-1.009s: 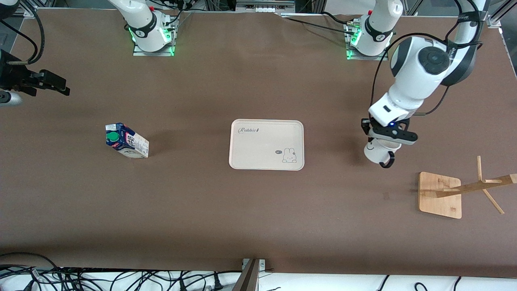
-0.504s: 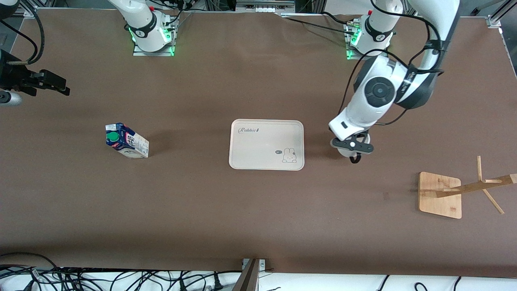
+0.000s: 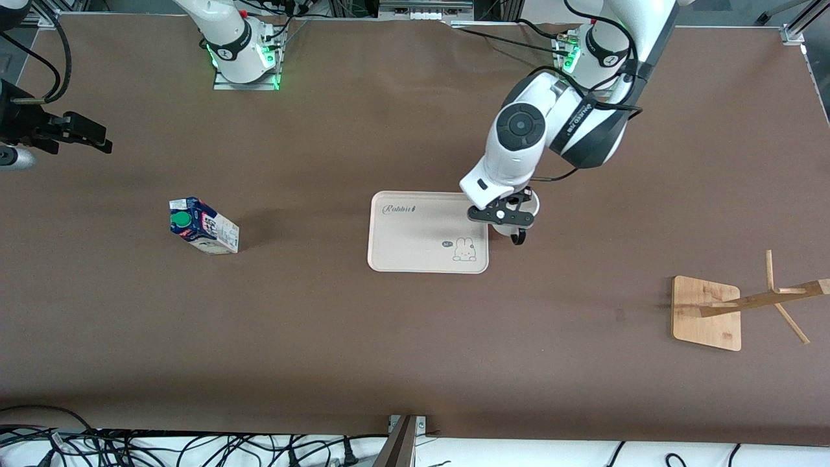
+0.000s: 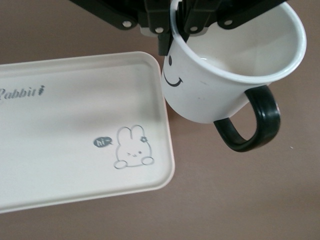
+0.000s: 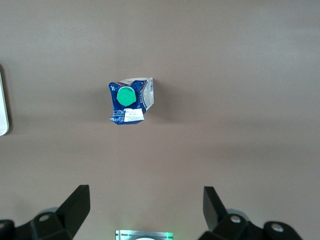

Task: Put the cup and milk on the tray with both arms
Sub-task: 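Carry the white mug over the white tray with the left gripper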

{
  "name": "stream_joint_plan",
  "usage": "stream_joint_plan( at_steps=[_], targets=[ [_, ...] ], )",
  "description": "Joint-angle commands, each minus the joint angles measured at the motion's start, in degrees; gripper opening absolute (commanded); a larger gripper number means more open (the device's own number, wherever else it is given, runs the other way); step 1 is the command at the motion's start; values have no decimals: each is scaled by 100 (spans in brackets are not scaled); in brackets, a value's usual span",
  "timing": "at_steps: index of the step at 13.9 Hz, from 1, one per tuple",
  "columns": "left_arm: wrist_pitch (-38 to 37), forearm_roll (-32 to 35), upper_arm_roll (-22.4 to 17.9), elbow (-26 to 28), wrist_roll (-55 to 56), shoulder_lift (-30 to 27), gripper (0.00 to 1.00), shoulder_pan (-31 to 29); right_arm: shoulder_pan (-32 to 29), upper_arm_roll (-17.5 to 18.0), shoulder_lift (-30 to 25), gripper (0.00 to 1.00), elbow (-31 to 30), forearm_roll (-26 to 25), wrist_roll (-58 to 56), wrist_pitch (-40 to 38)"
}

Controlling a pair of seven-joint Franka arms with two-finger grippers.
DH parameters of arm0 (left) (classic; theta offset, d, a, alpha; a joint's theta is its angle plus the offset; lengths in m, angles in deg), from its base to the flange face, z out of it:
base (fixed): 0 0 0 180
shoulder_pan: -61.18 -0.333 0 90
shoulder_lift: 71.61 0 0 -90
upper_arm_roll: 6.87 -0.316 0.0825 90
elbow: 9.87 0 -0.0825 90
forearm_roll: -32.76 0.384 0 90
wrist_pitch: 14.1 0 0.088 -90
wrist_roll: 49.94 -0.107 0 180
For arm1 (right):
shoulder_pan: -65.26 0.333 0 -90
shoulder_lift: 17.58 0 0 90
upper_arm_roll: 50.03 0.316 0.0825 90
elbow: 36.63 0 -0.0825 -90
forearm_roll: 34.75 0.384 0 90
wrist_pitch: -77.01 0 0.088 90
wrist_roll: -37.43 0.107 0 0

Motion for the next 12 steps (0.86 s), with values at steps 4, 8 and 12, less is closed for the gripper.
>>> stream_joint_plan(
  at_steps=[4,8,12],
  targets=[
    [-288,129,-24,-657,678,581,0,636,-55,-5,44,100,114,27,6,-112],
    [-298,-72,-24,-930,660,1029,0,645,-55,-14,44,100,114,27,14,-112],
    [-271,-284,-68,-1623,748,1759,0,1066,-55,-14,44,100,114,27,6,-112]
  ],
)
